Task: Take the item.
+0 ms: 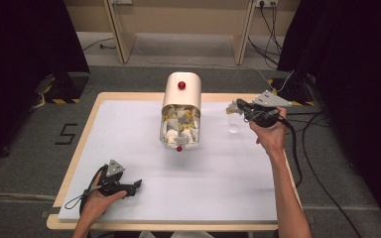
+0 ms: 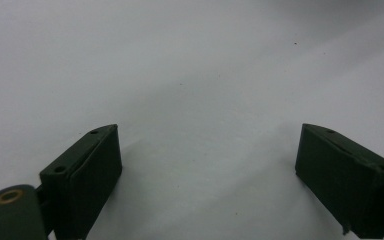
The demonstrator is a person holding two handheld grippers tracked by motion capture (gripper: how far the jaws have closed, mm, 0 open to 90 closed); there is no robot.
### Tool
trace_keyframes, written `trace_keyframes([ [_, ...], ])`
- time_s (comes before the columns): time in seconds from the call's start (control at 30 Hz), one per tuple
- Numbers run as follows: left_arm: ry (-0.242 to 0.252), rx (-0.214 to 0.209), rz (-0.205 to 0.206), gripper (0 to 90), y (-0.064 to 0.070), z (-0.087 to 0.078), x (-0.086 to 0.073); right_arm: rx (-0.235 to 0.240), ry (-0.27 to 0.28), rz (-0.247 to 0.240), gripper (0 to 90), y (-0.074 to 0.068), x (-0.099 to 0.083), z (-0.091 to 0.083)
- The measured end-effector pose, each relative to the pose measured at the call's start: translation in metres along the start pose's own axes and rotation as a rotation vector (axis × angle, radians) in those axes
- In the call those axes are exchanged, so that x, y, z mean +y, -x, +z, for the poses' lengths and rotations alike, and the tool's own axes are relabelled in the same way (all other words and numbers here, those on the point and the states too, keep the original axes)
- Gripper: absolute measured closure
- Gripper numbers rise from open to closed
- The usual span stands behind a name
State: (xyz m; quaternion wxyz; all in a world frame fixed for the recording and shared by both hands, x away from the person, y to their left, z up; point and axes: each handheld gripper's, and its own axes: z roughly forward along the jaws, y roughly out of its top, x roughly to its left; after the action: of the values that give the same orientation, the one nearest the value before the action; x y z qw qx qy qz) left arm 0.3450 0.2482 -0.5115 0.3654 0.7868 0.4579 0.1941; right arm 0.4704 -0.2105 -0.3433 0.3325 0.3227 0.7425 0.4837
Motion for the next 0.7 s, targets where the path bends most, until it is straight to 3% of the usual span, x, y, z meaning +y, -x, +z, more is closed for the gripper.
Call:
trace_keyframes([
  [0.4,-0.001,0.001,0.000,10.3,0.000,0.000,0.000,-0.087,-0.043,0.016,90.0,0.018,-0.012,0.019],
  [0.7,0.000,0.000,-0.001,10.3,0.000,0.000,0.000,-0.124,-0.072,0.031,90.0,0.028,-0.022,0.025],
])
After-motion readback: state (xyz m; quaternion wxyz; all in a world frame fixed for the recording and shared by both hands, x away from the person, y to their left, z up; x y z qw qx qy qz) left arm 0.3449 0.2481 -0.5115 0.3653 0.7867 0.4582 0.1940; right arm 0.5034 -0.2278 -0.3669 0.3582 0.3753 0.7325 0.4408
